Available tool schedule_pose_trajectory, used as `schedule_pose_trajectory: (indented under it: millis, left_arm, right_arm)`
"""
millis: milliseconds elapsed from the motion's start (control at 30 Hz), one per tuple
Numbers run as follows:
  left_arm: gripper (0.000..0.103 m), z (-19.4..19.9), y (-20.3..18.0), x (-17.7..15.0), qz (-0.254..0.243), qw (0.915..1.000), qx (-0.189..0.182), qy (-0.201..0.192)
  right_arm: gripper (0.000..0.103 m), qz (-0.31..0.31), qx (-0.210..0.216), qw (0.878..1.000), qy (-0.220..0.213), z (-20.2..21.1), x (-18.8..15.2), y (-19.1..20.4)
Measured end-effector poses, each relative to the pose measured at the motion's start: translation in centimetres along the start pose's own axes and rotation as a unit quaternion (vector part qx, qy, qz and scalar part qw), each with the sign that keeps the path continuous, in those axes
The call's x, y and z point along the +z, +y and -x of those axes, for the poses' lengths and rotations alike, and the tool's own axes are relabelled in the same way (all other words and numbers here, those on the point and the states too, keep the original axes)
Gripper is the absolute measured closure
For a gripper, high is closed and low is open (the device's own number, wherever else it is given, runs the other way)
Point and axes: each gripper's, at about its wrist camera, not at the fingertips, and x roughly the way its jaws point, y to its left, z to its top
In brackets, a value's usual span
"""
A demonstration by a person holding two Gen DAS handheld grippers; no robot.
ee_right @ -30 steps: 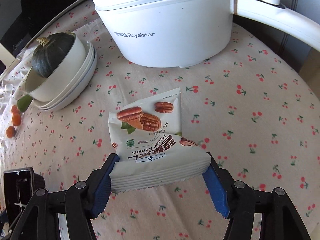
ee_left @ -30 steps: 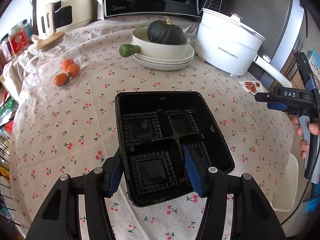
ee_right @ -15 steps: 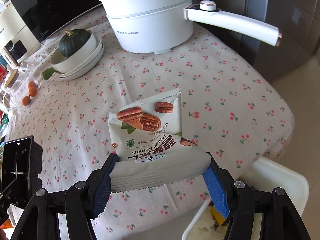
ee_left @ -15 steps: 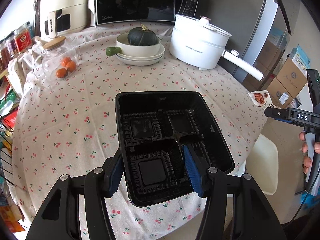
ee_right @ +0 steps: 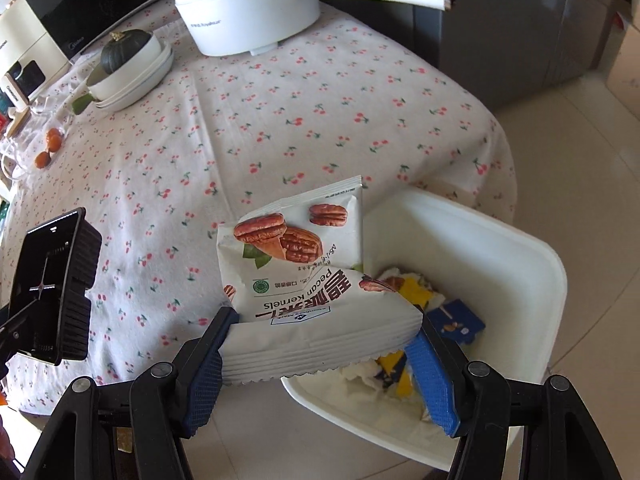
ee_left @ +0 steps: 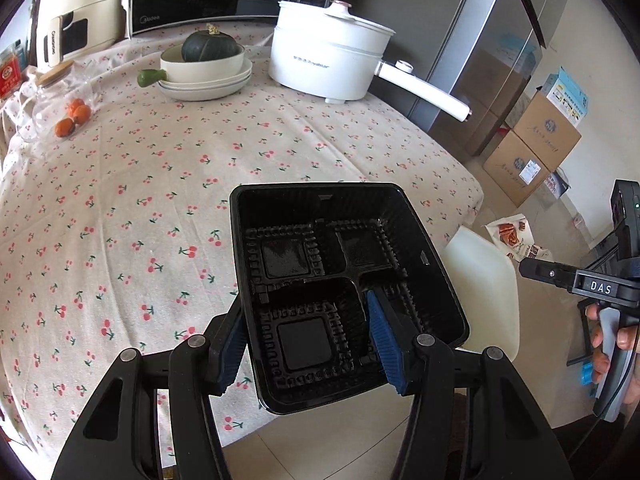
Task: Collect trash
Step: 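Carry the black tray and pecan wrapper to the white bin and release both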
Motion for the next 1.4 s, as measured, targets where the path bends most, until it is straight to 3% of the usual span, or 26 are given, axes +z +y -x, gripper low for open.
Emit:
schedule_pose_trajectory:
  millis: [500, 600, 700, 1200, 1333, 1400]
  left_arm:
    - [0.043, -6.2, -10.3, -0.9, -0.078, 0.9942, -0.062, 0.040]
    - [0.043, -7.2, -12.0, -1.2, -0.097, 0.9923, -0.064, 0.043]
    - [0.043, -8.1, -13.0, -1.4, -0.107, 0.9908, -0.067, 0.049]
    - [0.042, -11.3, -16.7, -1.9, -0.165, 0.9800, -0.101, 0.048]
    - [0.015, -11.3, -16.5, -1.9, -0.168, 0.9821, -0.075, 0.037]
    - [0.014, -10.8, -16.3, -1.7, -0.173, 0.9822, -0.064, 0.034]
  right_arm:
    - [0.030, -0.025, -0.053, 0.998, 0.034, -0.5, -3.3, -7.9]
    - [0.019, -0.048, -0.046, 0.997, 0.044, -0.7, -3.3, -9.1]
    - [0.009, -0.059, -0.040, 0.997, 0.042, -0.5, -3.3, -9.8]
    - [0.009, -0.064, -0.082, 0.994, 0.031, 1.7, -4.1, -11.9]
    - [0.009, -0.074, -0.086, 0.993, 0.030, 1.9, -4.2, -12.7]
    - [0.009, -0.078, -0.085, 0.993, 0.028, 2.1, -4.2, -12.8]
